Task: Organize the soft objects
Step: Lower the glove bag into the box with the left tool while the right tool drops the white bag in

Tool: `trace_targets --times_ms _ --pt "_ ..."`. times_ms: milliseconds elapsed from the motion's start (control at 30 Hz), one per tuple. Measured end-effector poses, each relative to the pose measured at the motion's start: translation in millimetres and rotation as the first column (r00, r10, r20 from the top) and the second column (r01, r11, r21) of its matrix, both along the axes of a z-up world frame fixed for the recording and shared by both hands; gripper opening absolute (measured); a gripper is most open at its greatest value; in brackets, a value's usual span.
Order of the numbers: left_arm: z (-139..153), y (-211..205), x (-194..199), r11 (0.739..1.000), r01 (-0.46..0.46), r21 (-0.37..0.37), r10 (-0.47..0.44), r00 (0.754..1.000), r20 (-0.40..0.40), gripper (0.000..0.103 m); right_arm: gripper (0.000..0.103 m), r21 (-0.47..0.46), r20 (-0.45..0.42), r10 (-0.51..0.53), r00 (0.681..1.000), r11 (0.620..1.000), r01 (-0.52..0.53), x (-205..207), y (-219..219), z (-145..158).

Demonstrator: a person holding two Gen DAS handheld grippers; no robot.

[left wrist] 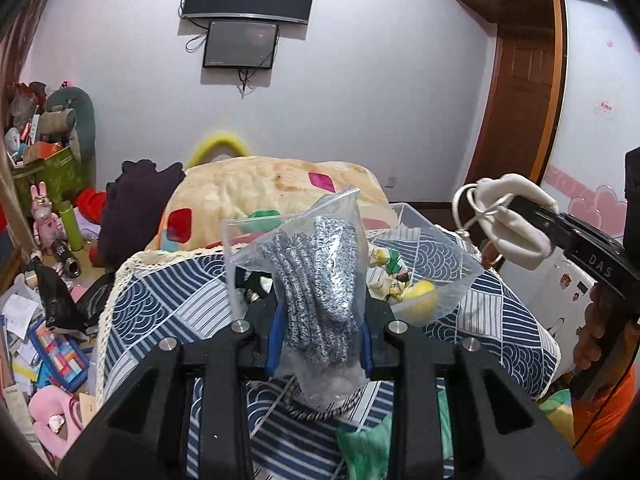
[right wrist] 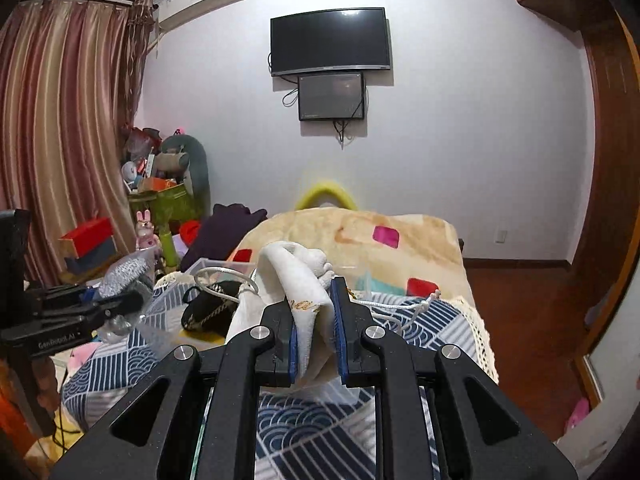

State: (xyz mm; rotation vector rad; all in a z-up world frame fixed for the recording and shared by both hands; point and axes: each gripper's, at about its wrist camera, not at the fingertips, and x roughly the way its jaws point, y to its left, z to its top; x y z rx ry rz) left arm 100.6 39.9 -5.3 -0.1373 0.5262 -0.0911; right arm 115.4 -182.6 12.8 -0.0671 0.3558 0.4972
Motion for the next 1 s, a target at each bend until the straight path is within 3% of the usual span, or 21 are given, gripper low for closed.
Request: trace_targets --times_ms 467,633,1000 --pt "-22.2 -23.2 59.8 1.0 0.03 0.002 -0.03 0.997 -0.071 0.03 0.013 -0.081 -0.061 -0.04 0.997 0.996 0.035 47.9 25.2 -19.2" --pt "-25.3 -30.8 68.0 0.999 0.043 0.016 -0.042 0.996 -0.078 0.03 0.013 -0.158 -0.084 -0.066 0.994 0.986 0.052 63.4 37.0 -34.0" --pt "-42.1 -39.1 87.2 0.998 0.061 0.025 -0.056 0.986 -0.154 0.031 0.014 -0.228 -0.151 -0.067 0.986 0.973 0.031 74.1 44.0 -52.8"
